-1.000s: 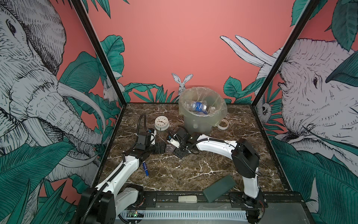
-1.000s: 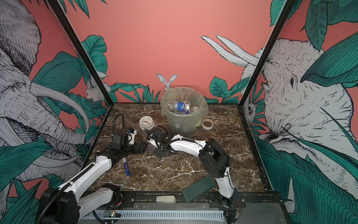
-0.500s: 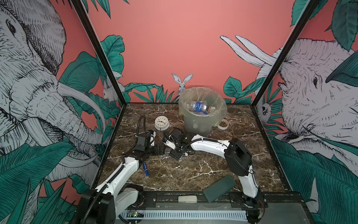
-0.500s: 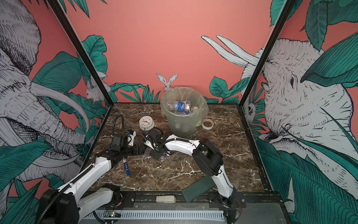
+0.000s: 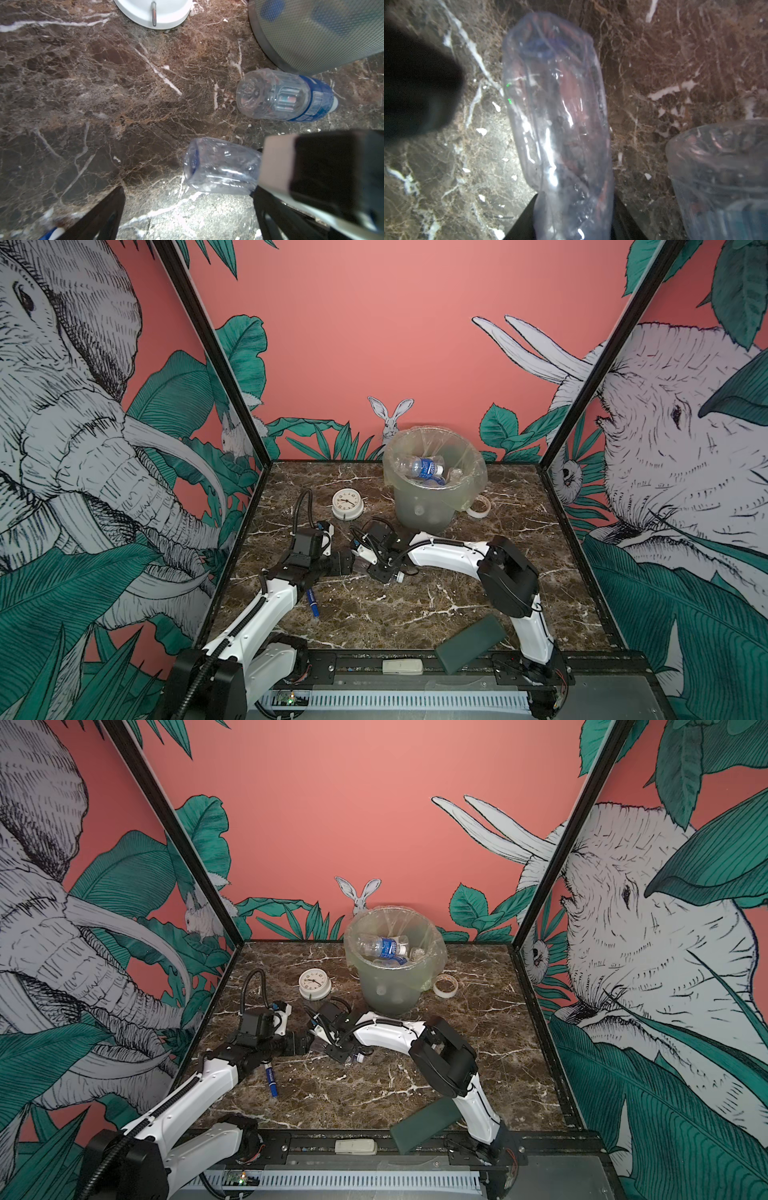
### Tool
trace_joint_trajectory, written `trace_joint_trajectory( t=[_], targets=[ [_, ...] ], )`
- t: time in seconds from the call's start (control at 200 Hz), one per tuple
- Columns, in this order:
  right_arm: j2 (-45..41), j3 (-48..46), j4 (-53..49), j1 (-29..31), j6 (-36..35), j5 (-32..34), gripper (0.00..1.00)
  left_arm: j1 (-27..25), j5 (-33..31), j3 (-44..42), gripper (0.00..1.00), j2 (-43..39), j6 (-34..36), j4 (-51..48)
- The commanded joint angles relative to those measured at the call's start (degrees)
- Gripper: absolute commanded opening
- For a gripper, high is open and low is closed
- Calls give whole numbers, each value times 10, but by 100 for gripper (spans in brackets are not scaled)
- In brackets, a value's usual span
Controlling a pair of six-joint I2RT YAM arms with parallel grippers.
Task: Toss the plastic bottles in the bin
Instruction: 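Close the right gripper on the crushed clear bottle beside the blue-labelled bottle, then lift the crushed clear bottle with the right gripper and carry it over the bin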
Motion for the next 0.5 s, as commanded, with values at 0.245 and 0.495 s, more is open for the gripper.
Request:
trace_joint_trajectory(
  t=[0.245, 0.495],
  targets=[
    [-240, -233, 98, 7, 76, 87, 41, -29, 2, 21, 97, -9, 22, 14],
    [-458, -391, 184, 7, 163, 148, 38, -104, -12, 44, 97, 35, 27, 37]
  ],
)
